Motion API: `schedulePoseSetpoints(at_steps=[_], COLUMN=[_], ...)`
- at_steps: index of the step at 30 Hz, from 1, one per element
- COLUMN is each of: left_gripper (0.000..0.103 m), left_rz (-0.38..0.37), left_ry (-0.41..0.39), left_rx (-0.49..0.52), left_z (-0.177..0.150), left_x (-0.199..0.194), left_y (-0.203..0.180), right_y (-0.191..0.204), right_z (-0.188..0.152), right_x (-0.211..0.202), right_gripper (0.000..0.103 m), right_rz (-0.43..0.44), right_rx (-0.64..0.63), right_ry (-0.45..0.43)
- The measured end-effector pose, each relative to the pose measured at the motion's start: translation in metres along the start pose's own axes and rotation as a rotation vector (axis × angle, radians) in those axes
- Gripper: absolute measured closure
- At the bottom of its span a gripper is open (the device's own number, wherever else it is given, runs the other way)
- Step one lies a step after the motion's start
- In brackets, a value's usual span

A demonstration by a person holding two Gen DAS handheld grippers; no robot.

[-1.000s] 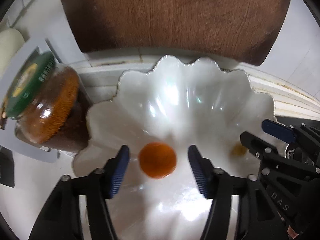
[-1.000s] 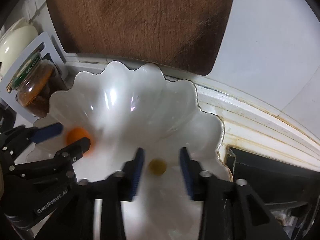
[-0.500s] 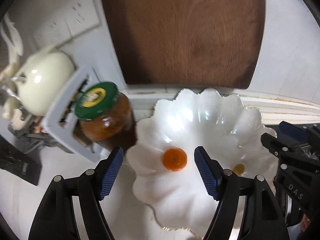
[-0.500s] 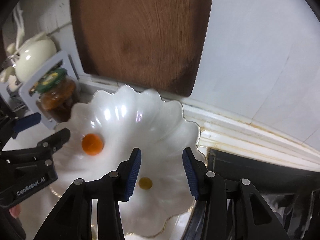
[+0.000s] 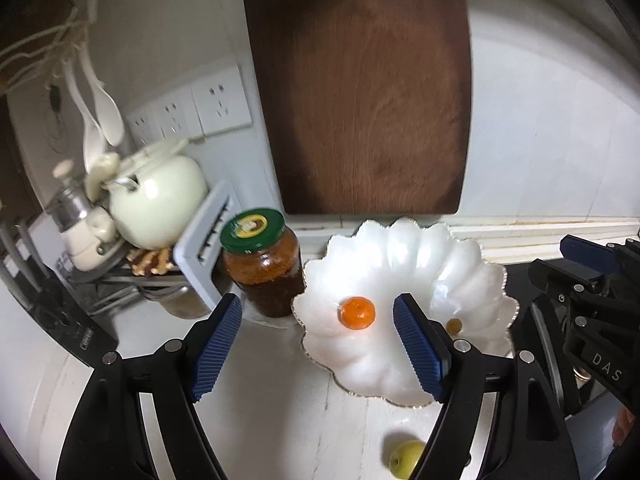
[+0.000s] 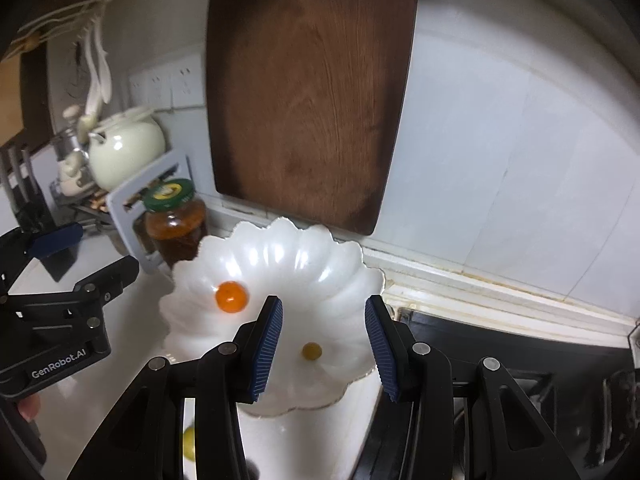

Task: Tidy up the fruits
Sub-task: 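Withdraw both tools from the bowl back toward the remaining fruits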

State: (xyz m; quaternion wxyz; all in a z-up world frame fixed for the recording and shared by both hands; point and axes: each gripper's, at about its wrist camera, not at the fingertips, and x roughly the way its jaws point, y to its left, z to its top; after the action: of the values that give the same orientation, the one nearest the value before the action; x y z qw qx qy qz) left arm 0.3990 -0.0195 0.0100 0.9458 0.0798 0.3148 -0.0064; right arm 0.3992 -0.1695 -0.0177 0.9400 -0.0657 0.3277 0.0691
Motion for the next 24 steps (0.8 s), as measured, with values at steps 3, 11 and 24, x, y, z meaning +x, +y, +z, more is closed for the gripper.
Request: schedulePoseSetpoints(at_steps=[3, 11, 24], left_gripper=[0.023, 0.023, 0.022], left_rz=[0.003, -0.023, -0.021], left_ry=[-0.050, -0.120, -0.168], left_rx=[0.020, 0.014, 0.025], left_z=[-0.005, -0.023, -0.069], left_x=[-0.023, -0.073, -0.116], left_y=[-0.002, 0.002, -0.001], right_y=[0.004, 0.012, 0.019], right_z=[-0.006, -0.022, -0.068], right_x=[-0.022, -0.065, -0.110], right_gripper=[0.059, 0.055, 0.055], right_rz=[0.007, 0.018, -0.004], right_rx=[-0.002, -0.004, 0.002], right_ry=[-0.032, -0.083, -0.118])
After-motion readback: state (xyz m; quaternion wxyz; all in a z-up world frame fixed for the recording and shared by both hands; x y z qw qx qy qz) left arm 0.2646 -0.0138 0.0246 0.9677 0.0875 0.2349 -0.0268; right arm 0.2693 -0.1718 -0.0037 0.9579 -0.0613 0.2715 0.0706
